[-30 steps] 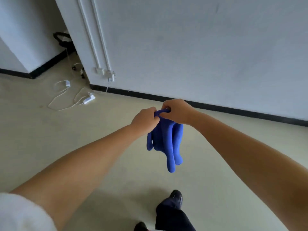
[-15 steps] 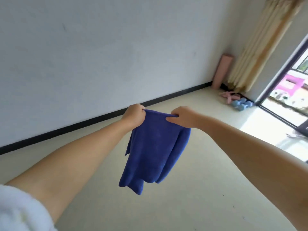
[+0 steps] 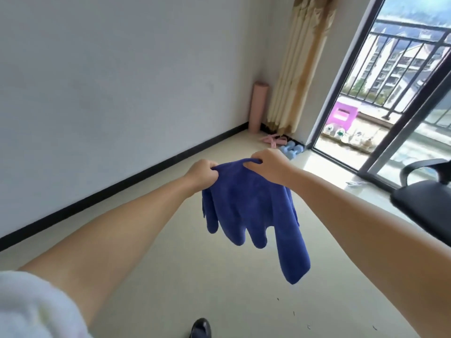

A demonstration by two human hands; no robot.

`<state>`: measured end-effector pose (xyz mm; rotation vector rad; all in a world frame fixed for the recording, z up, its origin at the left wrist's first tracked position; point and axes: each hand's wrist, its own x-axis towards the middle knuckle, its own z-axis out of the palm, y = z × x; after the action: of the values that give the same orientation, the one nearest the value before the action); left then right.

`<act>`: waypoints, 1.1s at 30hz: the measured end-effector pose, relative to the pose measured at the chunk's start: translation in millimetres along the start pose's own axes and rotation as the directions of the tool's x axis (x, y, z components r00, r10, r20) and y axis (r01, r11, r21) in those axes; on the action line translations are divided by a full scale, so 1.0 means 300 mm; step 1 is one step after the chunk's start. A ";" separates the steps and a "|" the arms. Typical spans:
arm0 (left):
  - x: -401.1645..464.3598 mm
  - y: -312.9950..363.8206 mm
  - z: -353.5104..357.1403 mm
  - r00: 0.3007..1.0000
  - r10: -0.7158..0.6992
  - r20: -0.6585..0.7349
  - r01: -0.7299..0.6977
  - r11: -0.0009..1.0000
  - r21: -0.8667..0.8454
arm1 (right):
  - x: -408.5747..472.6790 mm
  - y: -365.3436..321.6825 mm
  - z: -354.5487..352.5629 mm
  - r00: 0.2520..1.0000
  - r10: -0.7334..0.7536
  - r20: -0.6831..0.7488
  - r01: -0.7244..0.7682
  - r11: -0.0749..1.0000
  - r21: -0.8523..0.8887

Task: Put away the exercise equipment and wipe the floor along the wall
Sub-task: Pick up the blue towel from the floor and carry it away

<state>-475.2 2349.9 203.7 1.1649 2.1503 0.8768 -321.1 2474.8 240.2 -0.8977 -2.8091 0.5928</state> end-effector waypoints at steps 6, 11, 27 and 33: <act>0.426 0.237 0.072 0.972 0.186 0.144 -0.163 0.974 -0.158 | 0.339 0.183 -0.174 1.000 -0.015 -0.026 0.012 0.995 -0.102; 0.832 0.393 0.018 0.968 0.238 0.086 -0.211 0.947 -0.240 | 0.665 0.375 -0.361 0.997 0.049 -0.055 -0.057 0.986 -0.154; 2.021 0.809 -0.169 0.859 0.503 0.100 -0.512 0.834 0.205 | 1.663 0.942 -0.783 0.984 0.056 -0.168 -0.082 0.986 -0.149; 2.483 0.979 -0.341 0.845 0.524 -0.111 -0.444 0.801 0.402 | 2.153 1.081 -1.020 0.975 -0.054 -0.214 0.037 0.996 -0.082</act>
<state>-756.3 3085.6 380.2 1.9610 2.2868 0.8650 -601.4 3191.9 392.8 -0.8524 -2.6634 0.3582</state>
